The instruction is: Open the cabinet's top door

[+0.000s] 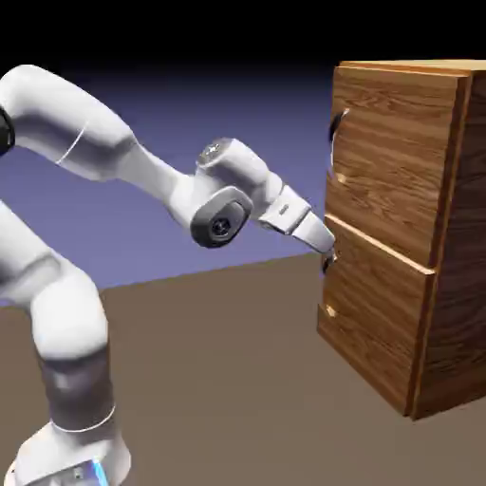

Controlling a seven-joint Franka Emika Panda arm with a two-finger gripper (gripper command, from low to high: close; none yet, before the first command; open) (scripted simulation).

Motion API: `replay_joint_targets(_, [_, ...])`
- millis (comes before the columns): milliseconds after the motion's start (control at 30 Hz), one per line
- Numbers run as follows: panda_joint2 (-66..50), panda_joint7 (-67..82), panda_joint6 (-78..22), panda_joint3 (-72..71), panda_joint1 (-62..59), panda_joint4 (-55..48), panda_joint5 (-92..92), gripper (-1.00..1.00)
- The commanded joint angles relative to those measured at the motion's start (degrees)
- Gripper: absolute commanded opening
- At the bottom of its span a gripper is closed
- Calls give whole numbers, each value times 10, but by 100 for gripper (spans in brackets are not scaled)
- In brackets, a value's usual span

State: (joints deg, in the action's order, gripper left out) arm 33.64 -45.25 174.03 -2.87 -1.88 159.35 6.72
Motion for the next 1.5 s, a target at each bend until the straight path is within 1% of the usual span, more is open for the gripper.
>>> replay_joint_targets(0, [4,-10,0,-11,-10,-6,25,0])
replay_joint_targets(1467, [164,-466,4,-479,-429,-275,1122,0])
